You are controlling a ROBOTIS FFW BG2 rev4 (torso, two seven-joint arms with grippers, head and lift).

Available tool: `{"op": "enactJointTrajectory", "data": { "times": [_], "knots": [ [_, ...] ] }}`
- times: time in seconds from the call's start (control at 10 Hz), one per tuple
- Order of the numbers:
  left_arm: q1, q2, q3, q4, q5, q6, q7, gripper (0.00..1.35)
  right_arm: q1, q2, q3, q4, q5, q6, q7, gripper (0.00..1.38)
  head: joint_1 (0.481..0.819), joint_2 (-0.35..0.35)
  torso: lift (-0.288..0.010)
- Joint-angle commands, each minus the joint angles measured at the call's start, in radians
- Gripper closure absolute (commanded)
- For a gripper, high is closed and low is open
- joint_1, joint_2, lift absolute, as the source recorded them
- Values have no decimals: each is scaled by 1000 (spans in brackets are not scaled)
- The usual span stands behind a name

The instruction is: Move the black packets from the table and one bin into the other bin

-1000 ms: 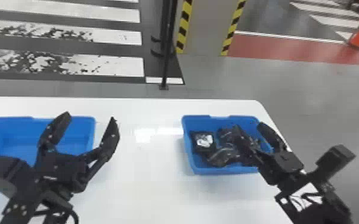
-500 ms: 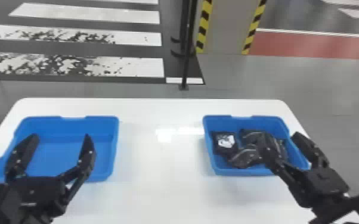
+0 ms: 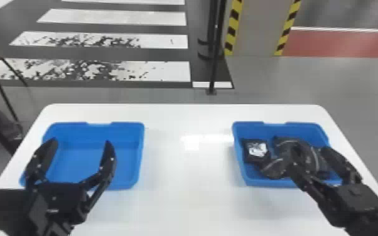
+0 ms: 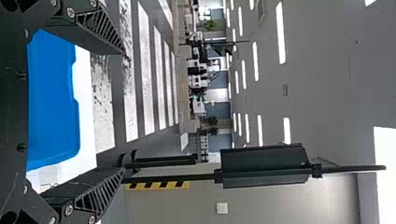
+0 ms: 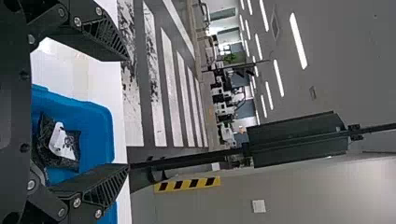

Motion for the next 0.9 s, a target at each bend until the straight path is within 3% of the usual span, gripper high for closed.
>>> {"op": "enactJointTrajectory", "data": {
  "times": [0.0,0.2,0.8],
  "knots": [
    [-9,7,-15,0,-7,-1,0,151,1,-2,0,-2,-3,-10,7,228,695,-47,-110],
    [-14,16,-33,0,-11,-6,-1,151,1,-6,10,0,-9,-29,13,231,695,-53,-110],
    [-1,7,-19,-12,-11,-25,0,151,8,-10,10,-15,-23,-29,13,249,695,-59,-110]
  ]
}}
